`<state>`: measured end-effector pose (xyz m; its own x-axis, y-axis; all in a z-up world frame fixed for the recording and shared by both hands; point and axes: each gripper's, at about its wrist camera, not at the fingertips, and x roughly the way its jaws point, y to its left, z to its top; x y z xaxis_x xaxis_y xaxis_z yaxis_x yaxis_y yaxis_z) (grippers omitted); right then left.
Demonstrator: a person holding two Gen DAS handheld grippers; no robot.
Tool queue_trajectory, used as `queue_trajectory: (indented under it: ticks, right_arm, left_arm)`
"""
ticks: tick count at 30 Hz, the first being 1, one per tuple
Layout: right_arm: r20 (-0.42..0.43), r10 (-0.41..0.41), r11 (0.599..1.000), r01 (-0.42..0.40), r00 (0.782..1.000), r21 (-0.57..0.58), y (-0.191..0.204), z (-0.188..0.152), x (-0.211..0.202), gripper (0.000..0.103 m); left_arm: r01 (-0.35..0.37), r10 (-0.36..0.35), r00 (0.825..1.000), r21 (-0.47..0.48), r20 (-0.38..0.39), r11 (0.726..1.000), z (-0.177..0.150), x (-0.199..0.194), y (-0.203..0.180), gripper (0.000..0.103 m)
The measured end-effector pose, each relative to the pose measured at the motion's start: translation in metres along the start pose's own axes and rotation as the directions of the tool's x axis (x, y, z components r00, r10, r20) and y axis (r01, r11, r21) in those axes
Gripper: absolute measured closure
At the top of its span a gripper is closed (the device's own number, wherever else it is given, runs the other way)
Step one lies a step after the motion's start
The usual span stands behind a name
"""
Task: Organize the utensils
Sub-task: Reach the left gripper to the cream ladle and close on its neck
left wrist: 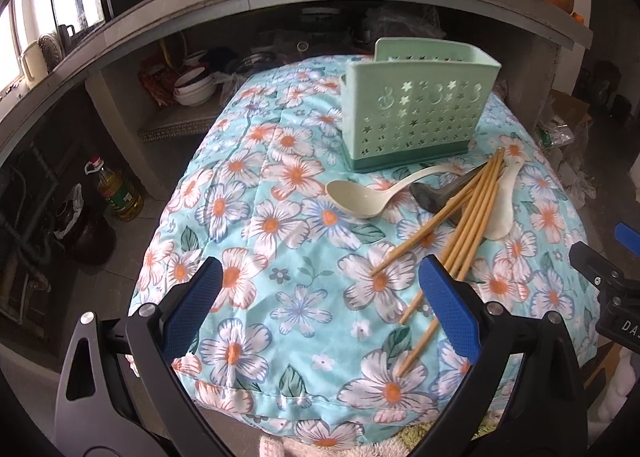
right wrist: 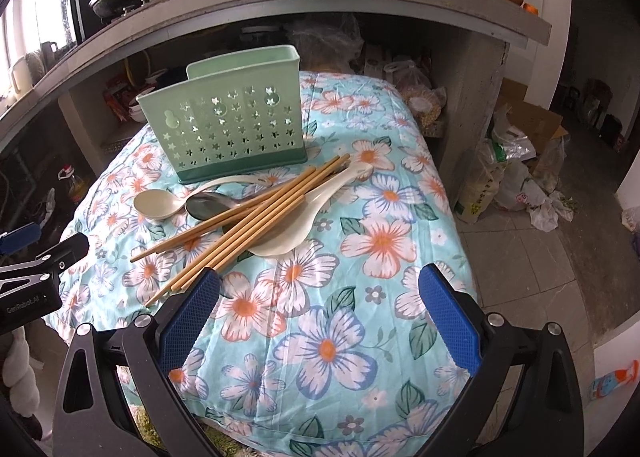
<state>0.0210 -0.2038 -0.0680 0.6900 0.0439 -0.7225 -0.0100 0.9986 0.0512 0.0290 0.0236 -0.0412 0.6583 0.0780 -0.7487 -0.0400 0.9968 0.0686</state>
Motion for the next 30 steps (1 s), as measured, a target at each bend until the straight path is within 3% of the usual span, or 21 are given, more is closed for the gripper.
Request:
queue_trajectory:
  ticks: [3, 7, 13, 15, 17, 21, 26, 30]
  right_arm:
    - [-0.024, 0.007, 1.000, -0.007, 1.000, 0.005, 0.000, 0.001, 0.011, 0.006]
    - [-0.063, 0.026, 1.000, -0.026, 0.998, -0.007, 0.006, 0.004, 0.027, 0.006]
    - [-0.109, 0.041, 0.999, -0.042, 0.993, -0.011, 0.010, 0.008, 0.049, 0.006]
    - [-0.124, 0.044, 0.999, -0.046, 0.991, -0.008, 0.010, 0.009, 0.058, 0.006]
    - [-0.137, 0.048, 0.999, -0.049, 0.989, -0.005, 0.009, 0.010, 0.067, 0.006]
    - [-0.181, 0.076, 0.997, -0.078, 0.981, -0.006, 0.009, 0.010, 0.087, 0.006]
    - [-0.240, 0.104, 0.994, -0.108, 0.965, -0.001, 0.009, 0.005, 0.106, 0.006]
    - [-0.259, 0.111, 0.993, -0.117, 0.959, -0.008, 0.007, 0.003, 0.114, 0.006]
  left_arm:
    - [0.010, -0.010, 1.000, -0.017, -0.025, 1.000, 0.001, 0.012, 0.006, 0.008]
    - [0.026, -0.026, 1.000, -0.019, -0.001, 0.999, 0.004, 0.025, 0.010, 0.008]
    - [0.112, -0.111, 0.993, -0.035, 0.048, 0.993, 0.017, 0.045, 0.012, 0.011]
    - [0.156, -0.155, 0.987, -0.032, 0.045, 0.987, 0.023, 0.054, 0.011, 0.024]
    - [0.205, -0.205, 0.979, -0.045, 0.016, 0.978, 0.029, 0.068, 0.011, 0.031]
    - [0.301, -0.309, 0.950, -0.119, -0.052, 0.946, 0.040, 0.095, 0.013, 0.048]
    - [0.325, -0.355, 0.928, -0.220, -0.113, 0.920, 0.045, 0.122, 0.019, 0.063]
    - [0.323, -0.378, 0.912, -0.287, -0.159, 0.902, 0.041, 0.141, 0.024, 0.085]
